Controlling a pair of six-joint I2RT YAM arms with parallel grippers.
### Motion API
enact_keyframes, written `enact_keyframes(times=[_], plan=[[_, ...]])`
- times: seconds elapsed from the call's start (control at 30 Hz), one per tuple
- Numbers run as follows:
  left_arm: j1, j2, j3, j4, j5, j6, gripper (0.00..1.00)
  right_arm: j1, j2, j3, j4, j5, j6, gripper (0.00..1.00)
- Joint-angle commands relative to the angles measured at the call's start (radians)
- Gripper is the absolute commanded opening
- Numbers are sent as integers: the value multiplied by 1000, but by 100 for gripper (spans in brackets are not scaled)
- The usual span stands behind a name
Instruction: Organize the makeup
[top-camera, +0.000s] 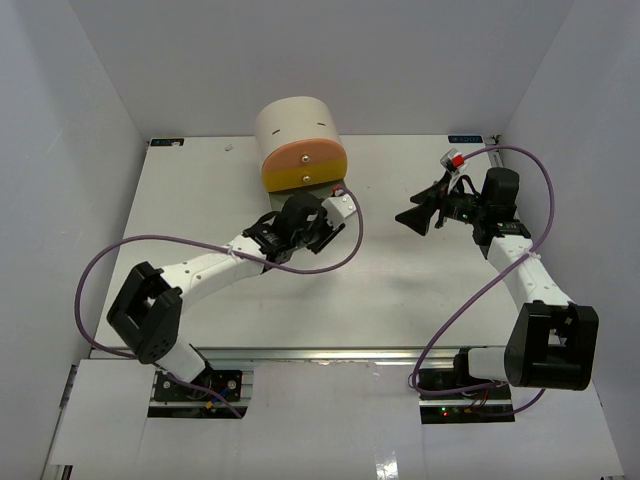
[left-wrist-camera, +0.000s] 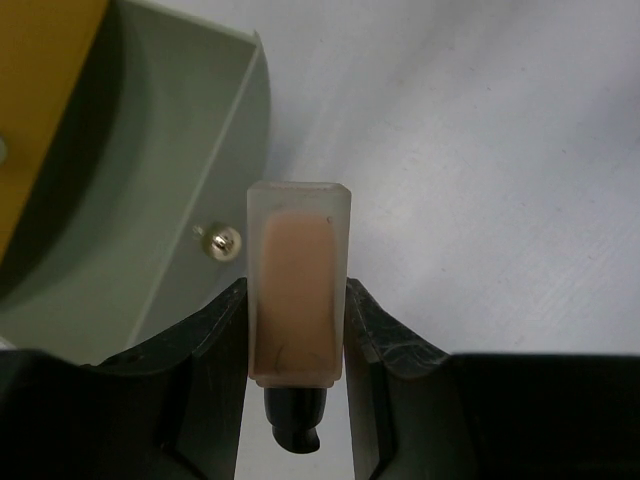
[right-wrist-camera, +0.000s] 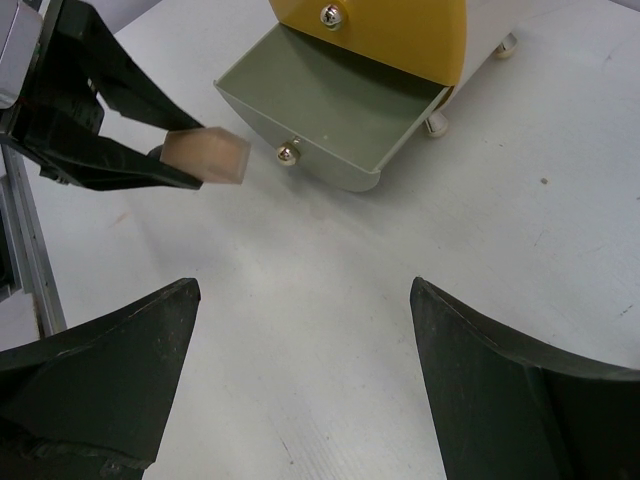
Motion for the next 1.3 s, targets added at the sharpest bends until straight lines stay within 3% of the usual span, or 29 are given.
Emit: enact_keyframes(times=[0.0,0.4,0.6,0.8,1.07,1.27], plan=[[14,67,125,28,-90,209,24,-4,-1,-5,41,-24,-10,92],[105,214,267,28,-126,388,31,-4,2,-5,41,-28,-12,92],[130,259,279,21,-119,399,48,-4,6,-7,40,-25,-10,92],[130,266,270,24,-112,379,81,-4,7,-7,41,-22,-12,93],[130,228,272,20,-79,331,87,-8,7,-7,37,-18,-17,92],[130,115,306,-5,21,154,88,-10,11,1,-1,36,-71,92]])
